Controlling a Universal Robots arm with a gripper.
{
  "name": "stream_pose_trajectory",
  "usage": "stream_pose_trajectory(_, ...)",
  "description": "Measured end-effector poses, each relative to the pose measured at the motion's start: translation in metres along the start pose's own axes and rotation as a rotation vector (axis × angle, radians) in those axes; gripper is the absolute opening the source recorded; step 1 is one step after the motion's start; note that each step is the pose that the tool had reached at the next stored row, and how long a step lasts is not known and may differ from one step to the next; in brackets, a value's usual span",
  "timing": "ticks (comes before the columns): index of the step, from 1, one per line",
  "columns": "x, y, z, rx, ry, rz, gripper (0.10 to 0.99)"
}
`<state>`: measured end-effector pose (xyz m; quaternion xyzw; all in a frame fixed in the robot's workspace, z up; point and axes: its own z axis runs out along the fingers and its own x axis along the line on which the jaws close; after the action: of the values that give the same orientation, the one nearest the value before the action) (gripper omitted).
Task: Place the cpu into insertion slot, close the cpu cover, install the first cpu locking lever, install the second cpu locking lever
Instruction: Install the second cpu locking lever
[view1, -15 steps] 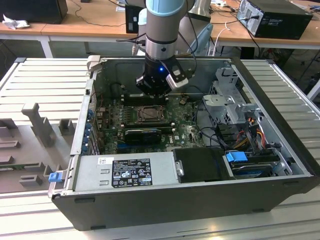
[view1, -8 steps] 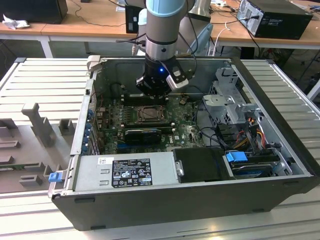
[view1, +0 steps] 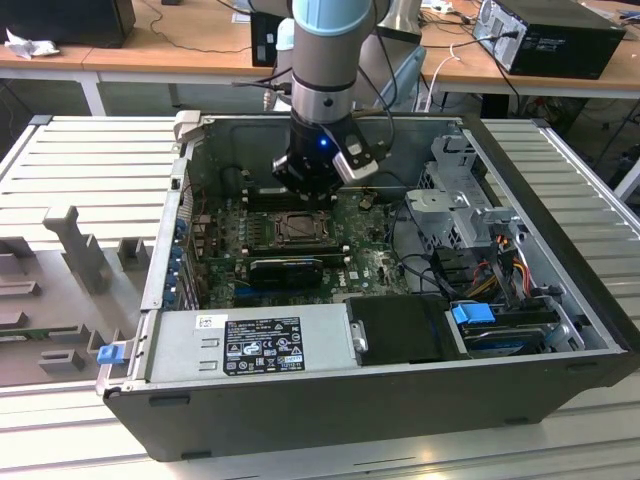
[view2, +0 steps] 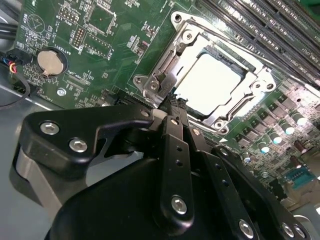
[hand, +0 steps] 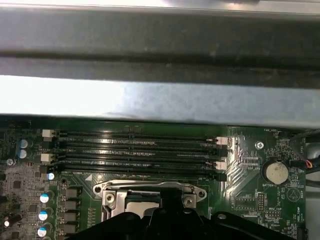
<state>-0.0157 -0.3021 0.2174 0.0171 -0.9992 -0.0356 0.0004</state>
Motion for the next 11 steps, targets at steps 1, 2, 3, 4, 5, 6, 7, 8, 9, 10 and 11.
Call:
stream_pose_trajectory(1, 0.0000, -0.0001, -0.0005, 0.000, 0.0001, 0.000, 0.106)
stream_pose_trajectory(2, -0.0001, -0.0001, -0.0016, 0.000, 0.0001, 0.000, 0.106)
stream_pose_trajectory(3, -0.0001, 0.0001, -0.0046, 0.000, 0.0001, 0.000, 0.106)
stream_pose_trajectory(4, -0.0001, 0.0003, -0.0067, 0.001, 0.0001, 0.000, 0.106)
stream_pose_trajectory(5, -0.0002, 0.0004, -0.0090, 0.002, 0.0001, 0.000, 0.106)
stream_pose_trajectory(6, -0.0002, 0.0006, -0.0115, 0.002, 0.0001, 0.000, 0.106)
stream_pose_trajectory(7, -0.0002, 0.0008, -0.0139, 0.003, 0.0001, 0.000, 0.106)
stream_pose_trajectory(8, -0.0001, 0.0011, -0.0188, 0.007, 0.0002, 0.000, 0.106)
stream_pose_trajectory(9, -0.0002, 0.0014, -0.0227, 0.008, 0.0004, 0.000, 0.106)
stream_pose_trajectory(10, -0.0002, 0.0016, -0.0256, 0.008, 0.0003, 0.000, 0.106)
stream_pose_trajectory(11, -0.0001, 0.0018, -0.0283, 0.008, 0.0004, 0.000, 0.106)
